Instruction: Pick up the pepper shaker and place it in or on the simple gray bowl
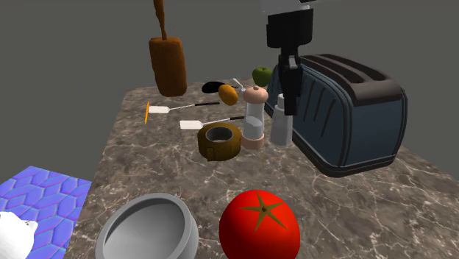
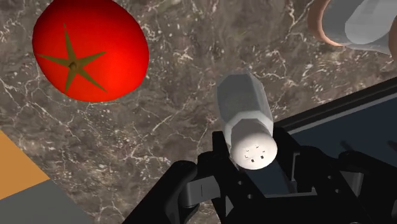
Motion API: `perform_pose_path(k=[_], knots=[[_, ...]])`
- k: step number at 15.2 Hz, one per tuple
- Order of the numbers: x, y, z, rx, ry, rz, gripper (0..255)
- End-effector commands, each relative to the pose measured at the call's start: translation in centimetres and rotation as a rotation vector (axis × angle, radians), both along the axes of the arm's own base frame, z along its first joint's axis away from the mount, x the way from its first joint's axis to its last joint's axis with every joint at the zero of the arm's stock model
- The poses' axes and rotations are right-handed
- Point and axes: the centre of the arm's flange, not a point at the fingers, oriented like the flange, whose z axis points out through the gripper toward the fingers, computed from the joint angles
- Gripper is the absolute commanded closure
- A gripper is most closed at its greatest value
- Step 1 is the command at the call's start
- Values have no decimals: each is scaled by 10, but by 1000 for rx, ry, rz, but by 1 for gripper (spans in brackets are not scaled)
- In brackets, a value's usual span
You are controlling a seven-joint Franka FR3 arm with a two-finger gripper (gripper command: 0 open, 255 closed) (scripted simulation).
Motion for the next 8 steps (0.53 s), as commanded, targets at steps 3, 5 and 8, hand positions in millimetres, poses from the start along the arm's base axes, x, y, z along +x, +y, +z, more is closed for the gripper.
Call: perform_pose_path(k=[3,5,8], knots=[[-30,-35,7,0,0,0,255],[-48,-55,10,0,0,0,255],[-74,-84,15,0,0,0,255]])
